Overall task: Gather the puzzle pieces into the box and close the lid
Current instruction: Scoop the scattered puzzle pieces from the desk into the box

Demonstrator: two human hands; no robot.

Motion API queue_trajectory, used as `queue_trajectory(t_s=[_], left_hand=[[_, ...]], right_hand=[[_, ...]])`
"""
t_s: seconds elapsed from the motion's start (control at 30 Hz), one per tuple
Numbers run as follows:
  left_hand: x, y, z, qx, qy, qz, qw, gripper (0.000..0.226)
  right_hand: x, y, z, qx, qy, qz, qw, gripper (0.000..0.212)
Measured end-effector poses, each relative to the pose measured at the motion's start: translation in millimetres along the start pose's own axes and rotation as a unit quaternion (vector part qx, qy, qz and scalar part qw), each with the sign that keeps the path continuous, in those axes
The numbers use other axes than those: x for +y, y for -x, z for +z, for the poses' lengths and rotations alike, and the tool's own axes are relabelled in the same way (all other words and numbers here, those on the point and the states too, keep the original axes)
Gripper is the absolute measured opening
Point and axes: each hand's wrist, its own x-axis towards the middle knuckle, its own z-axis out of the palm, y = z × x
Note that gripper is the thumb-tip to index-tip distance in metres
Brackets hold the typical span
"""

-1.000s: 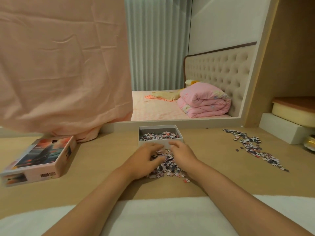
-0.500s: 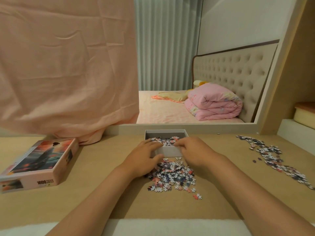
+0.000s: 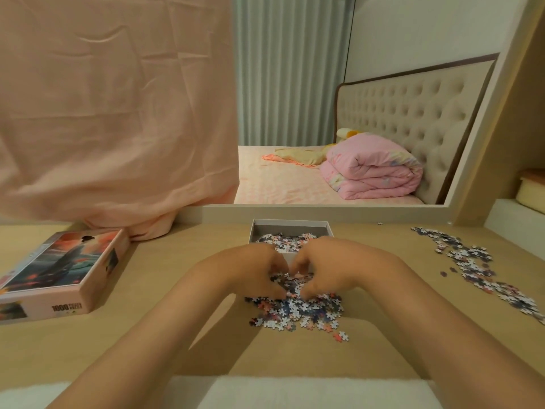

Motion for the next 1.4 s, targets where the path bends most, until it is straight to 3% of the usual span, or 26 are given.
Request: queue_trajectory(t_s=[0.07,0.13,0.43,0.57,0.73,0.83,0.97,1.1,1.2,1.3,1.4], left_hand=[[2,-3,9,-0.019,-0.050,0.003,0.999,0.045],[0,-7,14,-0.013,-0.052,0.010,0.999,0.039],[-6,-8,20,0.060,0.061,0.018,0.996,0.028],[-11,-9,16,0.112,0.132,0.022,0.985,0.021],[-19,-17,1,0.222,0.230,-0.022,0.947,0.013],[-20,-30,0,0.256,0.210,-0.038,0.943,0.013],[-23,-50,8,0.225,0.131,-0.044,0.964,0.027],[-29,-51,14,0.230,0.099,-0.040,0.967,0.038],[-34,-45,17,0.262,0.105,-0.028,0.959,0.033],[-36,-40,18,0.271,0.084,-0.004,0.959,0.023],[-39,-39,22,0.238,0.034,0.008,0.971,0.031]], right_hand=[[-1,-1,6,-0.023,0.040,0.014,0.999,0.059],[-1,-5,12,-0.016,0.036,0.019,0.999,0.060],[7,-13,19,0.043,-0.056,0.000,0.998,0.017],[16,-10,8,0.071,-0.153,-0.010,0.986,0.015],[31,-24,-3,0.220,-0.226,0.007,0.949,0.012],[36,-34,4,0.290,-0.235,0.028,0.927,0.017],[42,-39,14,0.240,-0.210,0.029,0.947,0.031],[47,-35,11,0.233,-0.218,0.022,0.947,0.030],[46,-29,7,0.194,-0.225,-0.001,0.955,0.020],[43,-27,9,0.122,-0.174,-0.018,0.977,0.027],[47,-31,14,0.160,-0.135,-0.017,0.978,0.017]])
